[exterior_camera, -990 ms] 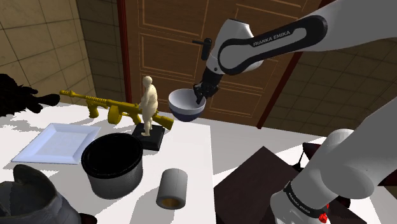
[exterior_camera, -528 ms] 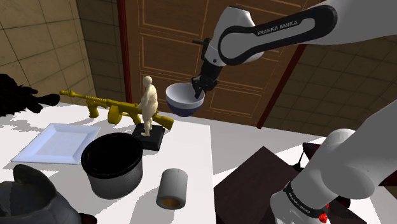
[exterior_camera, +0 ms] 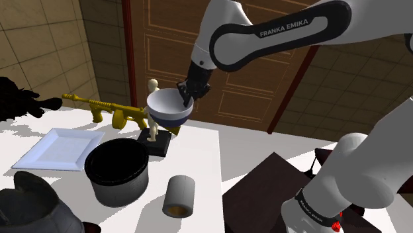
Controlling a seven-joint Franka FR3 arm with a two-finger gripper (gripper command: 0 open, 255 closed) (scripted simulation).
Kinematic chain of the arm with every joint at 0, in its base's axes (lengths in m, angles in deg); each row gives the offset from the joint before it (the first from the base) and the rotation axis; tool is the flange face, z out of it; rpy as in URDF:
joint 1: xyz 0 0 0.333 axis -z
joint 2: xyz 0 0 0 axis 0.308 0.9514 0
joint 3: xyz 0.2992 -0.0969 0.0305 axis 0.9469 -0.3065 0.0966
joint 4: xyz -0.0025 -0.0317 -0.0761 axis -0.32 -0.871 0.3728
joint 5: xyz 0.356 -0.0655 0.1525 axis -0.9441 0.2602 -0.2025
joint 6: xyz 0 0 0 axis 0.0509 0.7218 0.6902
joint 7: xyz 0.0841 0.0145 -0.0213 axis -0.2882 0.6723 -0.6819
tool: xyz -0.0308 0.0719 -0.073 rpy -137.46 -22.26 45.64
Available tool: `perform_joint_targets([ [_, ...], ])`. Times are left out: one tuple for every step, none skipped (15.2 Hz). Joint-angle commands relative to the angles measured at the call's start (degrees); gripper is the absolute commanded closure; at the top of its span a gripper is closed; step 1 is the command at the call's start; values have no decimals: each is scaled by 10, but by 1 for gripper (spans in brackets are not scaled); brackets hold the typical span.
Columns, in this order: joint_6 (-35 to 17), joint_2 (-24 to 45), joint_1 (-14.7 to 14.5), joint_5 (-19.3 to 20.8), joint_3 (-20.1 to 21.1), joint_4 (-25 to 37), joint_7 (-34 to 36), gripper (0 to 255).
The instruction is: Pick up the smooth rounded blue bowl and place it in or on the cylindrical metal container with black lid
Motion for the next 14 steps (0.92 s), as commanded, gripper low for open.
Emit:
perform_joint_targets([
  [3,13,-11,7,17,17,34,255],
  [6,22,-16,12,25,28,50,255],
  [9,31,-21,17,33,40,66,255],
  [12,40,-26,23,41,52,82,255],
  [15,51,-32,28,49,65,97,255],
  [19,61,-37,35,56,79,113,255],
  [23,73,-43,41,62,94,129,255],
  [28,84,-49,48,69,109,145,255],
  [33,97,-56,56,75,125,161,255],
  [38,109,-62,63,80,142,176,255],
  [44,123,-69,71,86,159,192,255],
  [50,137,-77,80,91,178,207,255],
  [56,151,-85,88,95,197,222,255],
  [61,160,-90,93,97,209,230,255],
])
